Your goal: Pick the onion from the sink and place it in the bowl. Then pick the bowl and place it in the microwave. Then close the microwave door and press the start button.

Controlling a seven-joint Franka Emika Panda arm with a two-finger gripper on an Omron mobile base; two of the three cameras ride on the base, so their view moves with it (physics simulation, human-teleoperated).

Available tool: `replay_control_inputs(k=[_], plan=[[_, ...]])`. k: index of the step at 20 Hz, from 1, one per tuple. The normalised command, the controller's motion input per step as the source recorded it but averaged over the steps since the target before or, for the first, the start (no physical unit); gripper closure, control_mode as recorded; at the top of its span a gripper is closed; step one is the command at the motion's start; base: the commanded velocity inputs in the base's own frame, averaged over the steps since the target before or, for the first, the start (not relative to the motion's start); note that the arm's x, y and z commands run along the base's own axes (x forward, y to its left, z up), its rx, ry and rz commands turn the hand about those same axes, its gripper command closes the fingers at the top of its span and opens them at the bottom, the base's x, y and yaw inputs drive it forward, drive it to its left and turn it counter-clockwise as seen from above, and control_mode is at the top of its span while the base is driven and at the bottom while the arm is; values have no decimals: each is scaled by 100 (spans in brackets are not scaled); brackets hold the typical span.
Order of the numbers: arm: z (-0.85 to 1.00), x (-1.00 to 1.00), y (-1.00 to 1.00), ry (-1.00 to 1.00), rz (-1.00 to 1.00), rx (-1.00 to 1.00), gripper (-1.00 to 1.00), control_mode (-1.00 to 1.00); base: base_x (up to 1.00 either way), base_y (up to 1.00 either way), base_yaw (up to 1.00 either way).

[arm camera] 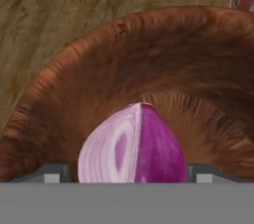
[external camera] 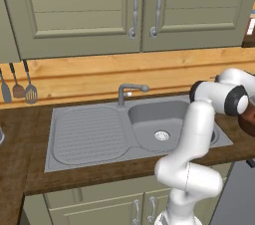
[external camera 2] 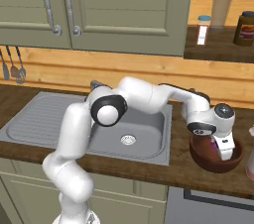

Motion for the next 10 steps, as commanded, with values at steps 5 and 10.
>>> replay_control_inputs(k=[5, 10], plan=[[23, -21, 2, -1, -2, 0, -100, -100, 0, 0, 0], [59, -63, 0, 0, -14, 0, -100, -100, 0, 0, 0]])
